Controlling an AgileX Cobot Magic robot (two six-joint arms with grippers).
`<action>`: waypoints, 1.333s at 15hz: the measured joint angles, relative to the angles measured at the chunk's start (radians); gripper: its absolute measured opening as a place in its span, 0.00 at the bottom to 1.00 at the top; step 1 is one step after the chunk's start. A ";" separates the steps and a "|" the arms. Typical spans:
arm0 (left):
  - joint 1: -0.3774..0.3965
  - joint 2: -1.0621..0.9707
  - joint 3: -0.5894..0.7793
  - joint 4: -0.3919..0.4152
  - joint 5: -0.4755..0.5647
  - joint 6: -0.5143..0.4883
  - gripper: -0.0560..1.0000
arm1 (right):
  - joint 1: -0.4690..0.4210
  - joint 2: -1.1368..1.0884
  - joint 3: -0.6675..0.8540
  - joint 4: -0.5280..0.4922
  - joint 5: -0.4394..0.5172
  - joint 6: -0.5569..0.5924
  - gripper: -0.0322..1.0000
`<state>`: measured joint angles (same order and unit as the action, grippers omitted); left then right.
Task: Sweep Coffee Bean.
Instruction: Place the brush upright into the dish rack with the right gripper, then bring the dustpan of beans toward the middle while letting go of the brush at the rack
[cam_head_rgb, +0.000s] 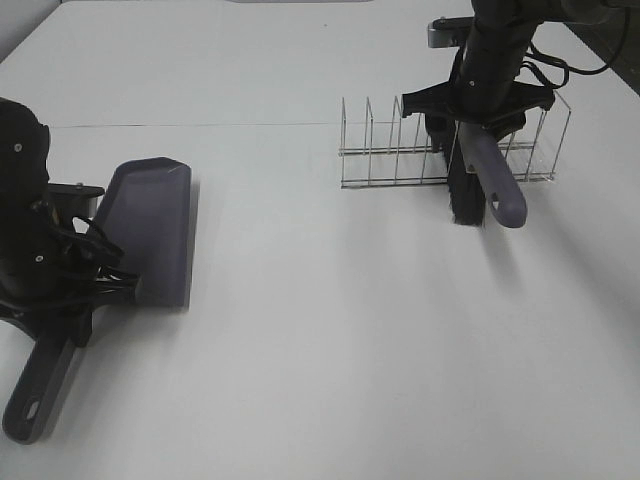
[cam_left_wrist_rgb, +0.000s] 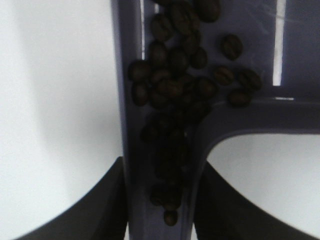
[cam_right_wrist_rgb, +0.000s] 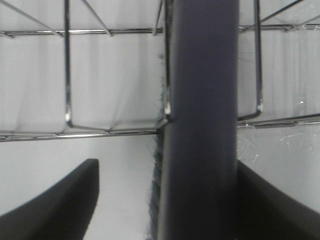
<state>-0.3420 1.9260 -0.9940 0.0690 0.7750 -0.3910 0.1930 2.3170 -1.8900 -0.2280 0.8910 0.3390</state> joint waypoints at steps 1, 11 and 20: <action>0.000 0.000 0.000 -0.001 0.000 0.000 0.37 | 0.001 -0.004 0.000 0.012 -0.002 -0.004 0.75; 0.000 0.000 0.000 -0.027 0.025 0.007 0.37 | 0.002 -0.247 0.000 0.058 0.067 -0.087 0.79; 0.013 -0.058 -0.015 -0.077 0.033 0.063 0.37 | 0.003 -0.629 0.492 0.228 -0.052 -0.226 0.79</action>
<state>-0.3290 1.8680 -1.0090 -0.0080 0.8080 -0.3280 0.1960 1.6880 -1.3980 0.0000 0.8390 0.1130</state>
